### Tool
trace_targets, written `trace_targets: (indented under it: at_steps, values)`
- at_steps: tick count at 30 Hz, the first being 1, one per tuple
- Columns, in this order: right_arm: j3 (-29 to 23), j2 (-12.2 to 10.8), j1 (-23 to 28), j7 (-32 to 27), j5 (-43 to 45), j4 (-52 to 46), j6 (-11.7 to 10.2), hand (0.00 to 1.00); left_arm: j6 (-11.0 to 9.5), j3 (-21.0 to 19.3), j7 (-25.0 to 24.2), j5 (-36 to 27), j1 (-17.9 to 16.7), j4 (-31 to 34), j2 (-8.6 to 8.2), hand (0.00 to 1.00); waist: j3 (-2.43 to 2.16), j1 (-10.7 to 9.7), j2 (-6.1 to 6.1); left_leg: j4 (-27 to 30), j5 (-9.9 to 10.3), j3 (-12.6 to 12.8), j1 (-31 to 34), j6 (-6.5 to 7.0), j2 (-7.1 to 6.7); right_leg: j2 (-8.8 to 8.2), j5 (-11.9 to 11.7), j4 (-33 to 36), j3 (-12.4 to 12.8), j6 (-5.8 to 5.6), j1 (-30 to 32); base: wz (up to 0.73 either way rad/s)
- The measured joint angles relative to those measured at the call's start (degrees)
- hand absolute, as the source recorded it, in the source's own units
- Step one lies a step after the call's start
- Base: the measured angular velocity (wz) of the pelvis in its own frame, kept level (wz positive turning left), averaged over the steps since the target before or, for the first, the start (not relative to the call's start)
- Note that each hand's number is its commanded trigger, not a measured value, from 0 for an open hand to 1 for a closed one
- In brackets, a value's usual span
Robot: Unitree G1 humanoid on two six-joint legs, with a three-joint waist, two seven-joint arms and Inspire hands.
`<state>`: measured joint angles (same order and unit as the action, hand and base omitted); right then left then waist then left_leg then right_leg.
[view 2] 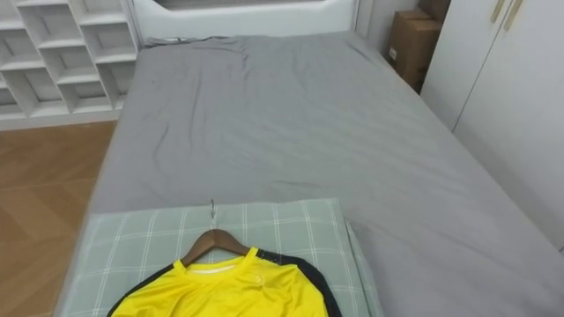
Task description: Hang clothes
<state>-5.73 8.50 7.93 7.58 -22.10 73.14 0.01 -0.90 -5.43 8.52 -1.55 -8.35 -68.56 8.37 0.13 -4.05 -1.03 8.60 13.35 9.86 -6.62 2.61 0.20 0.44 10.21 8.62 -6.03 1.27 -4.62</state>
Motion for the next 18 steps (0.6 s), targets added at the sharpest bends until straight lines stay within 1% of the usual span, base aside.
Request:
trace_targets:
  at_steps: [3, 6, 8, 11, 13, 14, 15, 16, 17, 18]
  values:
    - [0.0, 0.0, 0.1, 0.1, 0.1, 0.0, 0.0, 0.00, 0.0, -0.1, 1.6, 0.1, -0.2, 0.4, 0.01, 0.00, -0.08, 0.0, 0.17, 0.0, 0.0, 0.2, -0.1, 0.00, 0.02, 0.07, 0.0, 0.0, -0.1, 0.00, -0.1, 0.00]
    - [-0.1, 0.2, 0.1, 0.2, 0.0, 0.1, -0.3, 0.00, -0.6, -1.7, 3.0, 1.7, 0.2, 1.0, 0.20, 0.00, -0.02, 1.0, 0.20, 0.0, 0.0, 0.2, -0.4, 0.00, 0.05, 0.02, 0.0, 0.0, 0.0, 0.00, -0.2, 0.00]
    - [-0.1, 0.4, 0.0, 0.1, 0.1, 0.3, -0.4, 0.00, -0.8, -2.4, 4.8, 3.3, 0.3, 2.2, 0.36, 0.00, 0.04, 1.4, 0.33, 0.0, 0.0, 0.2, -0.9, 0.00, 0.05, -0.09, 0.0, 0.1, 0.1, 0.00, -0.8, 0.00]
    - [-0.2, 0.5, -0.1, 0.1, 0.5, 0.4, -0.8, 0.00, -1.3, -4.3, 8.7, 6.1, 0.2, 5.2, 0.75, 0.00, 0.11, 1.3, 0.61, 0.1, 0.0, 0.0, -1.1, 0.00, 0.02, 0.03, 0.0, 0.1, -0.2, 0.00, -1.3, 0.05]
    - [-1.4, 0.5, -0.2, 0.8, 0.9, 0.6, -0.7, 0.00, -2.1, -7.8, 12.2, 9.0, 0.3, 8.4, 0.95, 0.00, 0.07, 1.3, 0.82, 0.1, 0.0, -0.6, -1.3, 0.00, -0.02, -0.18, 0.0, 0.1, -0.5, 0.00, -1.5, 0.06]
    - [-2.0, 0.5, -0.1, 0.9, 1.1, 0.6, -0.7, 0.00, -2.3, -8.4, 13.2, 9.5, 0.3, 9.2, 1.03, 0.00, 0.08, 1.4, 0.90, 0.1, 0.0, -0.6, -1.5, 0.00, -0.01, -0.23, 0.0, 0.1, -0.5, 0.00, -1.5, 0.00]
    - [-2.4, 0.7, -0.1, 1.1, 1.6, 0.6, -0.7, 0.00, -2.8, -9.5, 15.4, 10.9, 0.1, 10.9, 1.30, 0.00, 0.18, 1.4, 1.10, 0.0, 0.0, -0.7, -1.6, 0.00, -0.01, -0.20, 0.0, 0.1, -0.5, 0.00, -1.8, 0.00]
    - [-2.4, 1.0, 0.0, 1.2, 1.6, 0.5, -0.8, 0.00, -3.5, -9.7, 17.8, 11.9, -0.1, 12.5, 1.63, 0.00, 0.19, 1.4, 1.32, 0.0, 0.0, -0.7, -1.7, 0.00, -0.01, -0.16, 0.0, 0.1, -0.5, 0.00, -1.9, 0.00]
    - [-2.4, 1.1, 0.0, 1.2, 1.6, 0.5, -0.9, 0.00, -3.7, -9.7, 18.9, 12.4, -0.1, 13.3, 1.76, 0.00, 0.21, 1.4, 1.44, 0.0, 0.0, -0.8, -1.7, 0.00, -0.02, -0.11, 0.0, 0.0, -0.5, 0.00, -1.9, 0.00]
    - [-2.3, 1.2, 0.0, 1.3, 1.7, 0.5, -1.2, 0.00, -4.4, -9.7, 20.9, 12.7, 0.0, 15.0, 1.84, 0.00, 0.31, 1.3, 1.69, 0.0, 0.0, -0.8, -1.6, 0.00, -0.06, 0.06, 0.0, 0.0, -0.5, 0.00, -1.9, 0.00]
